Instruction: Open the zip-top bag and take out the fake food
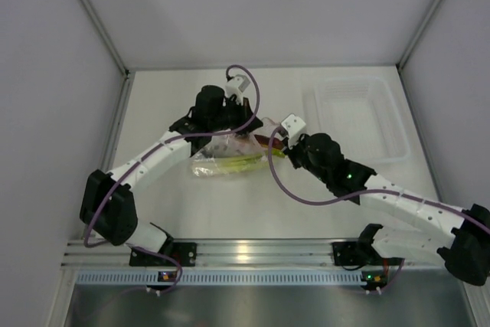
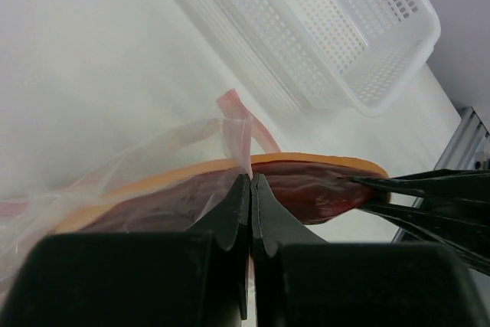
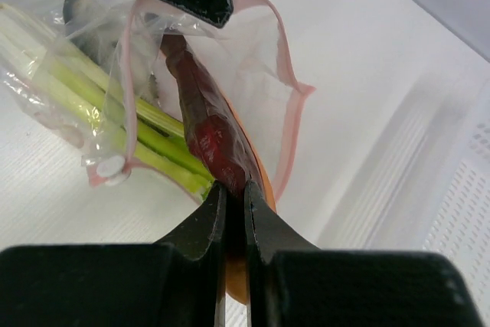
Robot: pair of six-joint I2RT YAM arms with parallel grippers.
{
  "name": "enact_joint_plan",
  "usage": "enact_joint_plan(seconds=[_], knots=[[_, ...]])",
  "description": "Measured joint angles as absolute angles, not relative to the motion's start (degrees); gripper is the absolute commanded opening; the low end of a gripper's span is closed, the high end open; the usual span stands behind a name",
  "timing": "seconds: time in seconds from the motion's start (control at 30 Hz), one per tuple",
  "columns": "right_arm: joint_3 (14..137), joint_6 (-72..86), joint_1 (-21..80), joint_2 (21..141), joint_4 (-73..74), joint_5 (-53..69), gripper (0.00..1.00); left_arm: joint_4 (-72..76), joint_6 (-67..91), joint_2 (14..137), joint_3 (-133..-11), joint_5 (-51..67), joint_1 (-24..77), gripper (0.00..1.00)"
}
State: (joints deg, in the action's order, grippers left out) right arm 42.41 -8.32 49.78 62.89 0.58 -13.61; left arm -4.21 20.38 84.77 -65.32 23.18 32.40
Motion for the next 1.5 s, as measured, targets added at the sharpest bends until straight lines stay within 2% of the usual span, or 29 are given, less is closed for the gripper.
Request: enact_joint_plan(seconds=[0.67, 0.87, 0.97, 1.13, 1.27, 1.5], knots=[[50.0, -5.5, 49.8, 47.9, 18.5, -23.9, 0.0, -5.1, 28.0, 78.0, -61.7, 5.2, 25.9, 0.0], [54.2, -4.7, 49.2, 47.9, 19.0, -32.9, 0.0, -5.3, 29.3, 77.6, -61.0, 3.1, 25.2, 0.0], [55.8, -2.0, 45.0, 50.6, 19.0, -34.6, 0.0, -5.3, 29.9, 77.0, -60.7, 3.3, 25.1, 0.0], [55.2, 6.0, 27.9, 53.9, 18.4, -31.4, 0.0, -5.7, 30.1, 74.5, -59.3, 3.4, 25.1, 0.0], [52.8, 12.4, 18.9, 53.9, 15.6, -29.3, 0.0, -5.9, 29.9, 71.6, -58.3, 3.4, 25.1, 0.0], [42.6, 22.3, 10.7, 55.2, 6.4, -19.3, 0.0, -6.1, 29.9, 70.2, -57.6, 5.0, 24.8, 0.0]])
